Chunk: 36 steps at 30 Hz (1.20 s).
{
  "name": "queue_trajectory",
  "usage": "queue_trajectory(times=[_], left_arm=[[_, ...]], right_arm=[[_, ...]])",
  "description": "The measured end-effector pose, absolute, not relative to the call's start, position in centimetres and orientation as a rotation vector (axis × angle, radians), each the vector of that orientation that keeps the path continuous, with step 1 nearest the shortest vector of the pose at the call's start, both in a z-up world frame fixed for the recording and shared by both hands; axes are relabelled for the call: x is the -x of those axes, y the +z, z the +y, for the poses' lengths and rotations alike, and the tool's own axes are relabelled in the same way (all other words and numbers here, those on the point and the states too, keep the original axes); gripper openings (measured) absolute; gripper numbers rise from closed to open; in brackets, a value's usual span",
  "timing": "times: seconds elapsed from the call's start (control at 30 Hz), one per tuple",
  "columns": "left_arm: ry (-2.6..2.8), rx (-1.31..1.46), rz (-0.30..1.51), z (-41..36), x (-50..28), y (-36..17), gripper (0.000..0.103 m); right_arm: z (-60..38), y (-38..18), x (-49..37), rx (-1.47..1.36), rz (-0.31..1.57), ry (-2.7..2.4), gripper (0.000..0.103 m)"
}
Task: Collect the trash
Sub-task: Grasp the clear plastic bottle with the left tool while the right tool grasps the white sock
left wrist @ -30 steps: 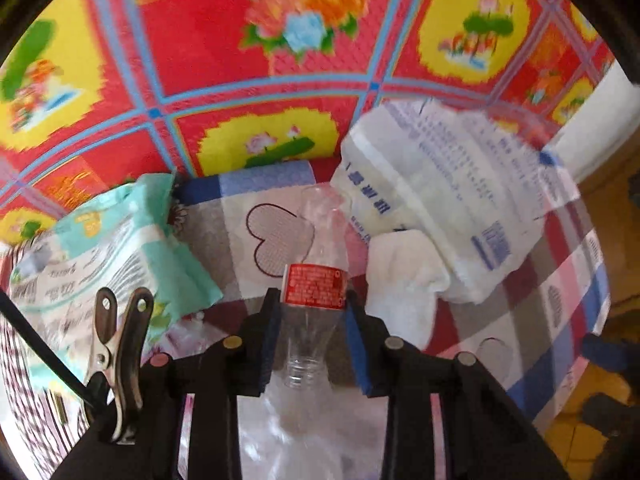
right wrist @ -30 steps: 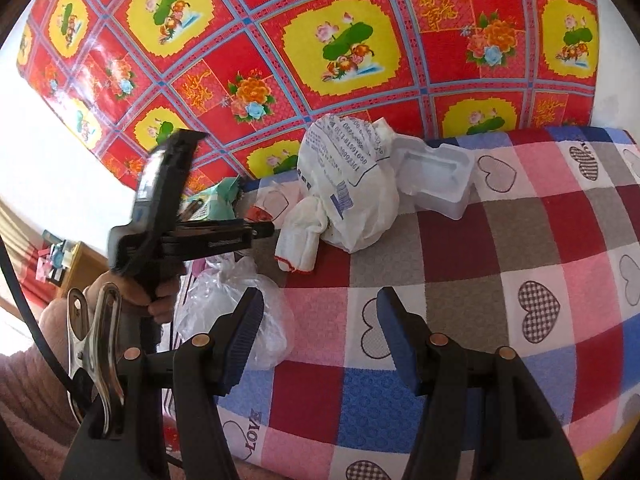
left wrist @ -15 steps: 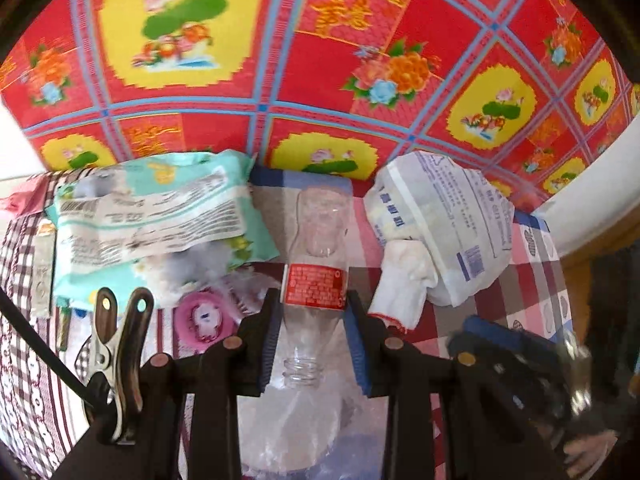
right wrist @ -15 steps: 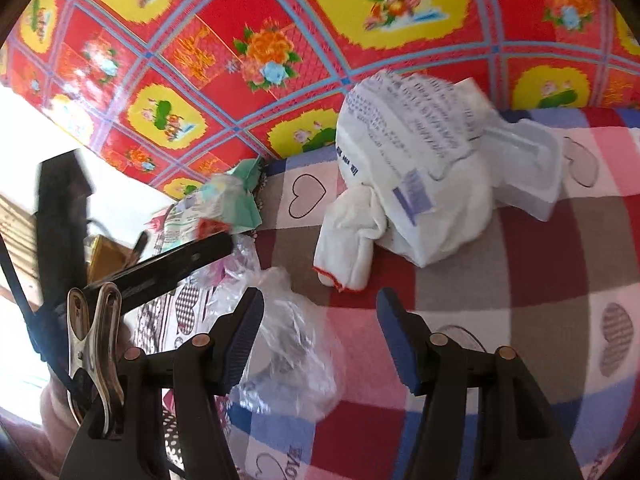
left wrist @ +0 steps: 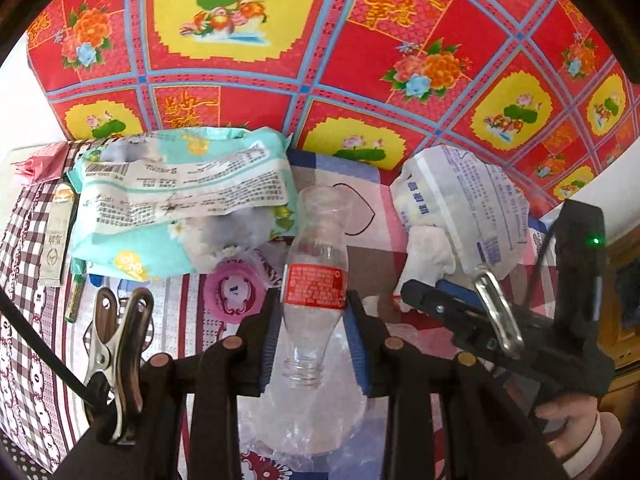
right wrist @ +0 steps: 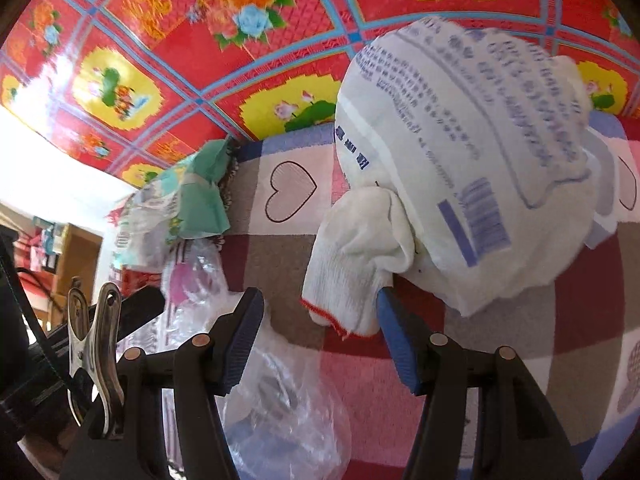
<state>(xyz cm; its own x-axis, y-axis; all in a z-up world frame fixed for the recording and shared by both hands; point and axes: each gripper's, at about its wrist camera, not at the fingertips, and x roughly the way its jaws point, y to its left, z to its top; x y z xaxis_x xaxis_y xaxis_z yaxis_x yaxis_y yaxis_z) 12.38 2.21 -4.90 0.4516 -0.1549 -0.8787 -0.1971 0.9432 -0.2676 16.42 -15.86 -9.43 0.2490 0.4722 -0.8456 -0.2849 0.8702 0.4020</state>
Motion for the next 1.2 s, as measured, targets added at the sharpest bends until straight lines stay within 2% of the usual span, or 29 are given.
queue_trajectory(times=[0.1, 0.17, 0.23, 0.53, 1.2], left_arm=[[0.031, 0.358, 1.108, 2.5, -12.1, -4.9, 0.033], [0.030, 0.363, 1.111, 2.6, -12.0, -5.0, 0.033], [0.027, 0.367, 1.115, 2.5, -12.0, -5.1, 0.032], [-0.008, 0.349, 1.116, 1.5, -12.3, -4.9, 0.032], [-0.145, 0.266, 1.115, -3.6, -13.0, -3.6, 0.032]], right_arm=[[-15.2, -9.9, -16.7, -0.149, 1.214, 0.505, 0.061], [-14.8, -10.0, -16.7, -0.118, 1.201, 0.487, 0.056], [-14.4, -10.0, -16.7, -0.064, 1.179, 0.456, 0.036], [-14.9, -9.8, -16.5, -0.052, 1.155, 0.478, 0.015], [-20.9, -6.1, -11.4, -0.218, 1.075, 0.476, 0.013]])
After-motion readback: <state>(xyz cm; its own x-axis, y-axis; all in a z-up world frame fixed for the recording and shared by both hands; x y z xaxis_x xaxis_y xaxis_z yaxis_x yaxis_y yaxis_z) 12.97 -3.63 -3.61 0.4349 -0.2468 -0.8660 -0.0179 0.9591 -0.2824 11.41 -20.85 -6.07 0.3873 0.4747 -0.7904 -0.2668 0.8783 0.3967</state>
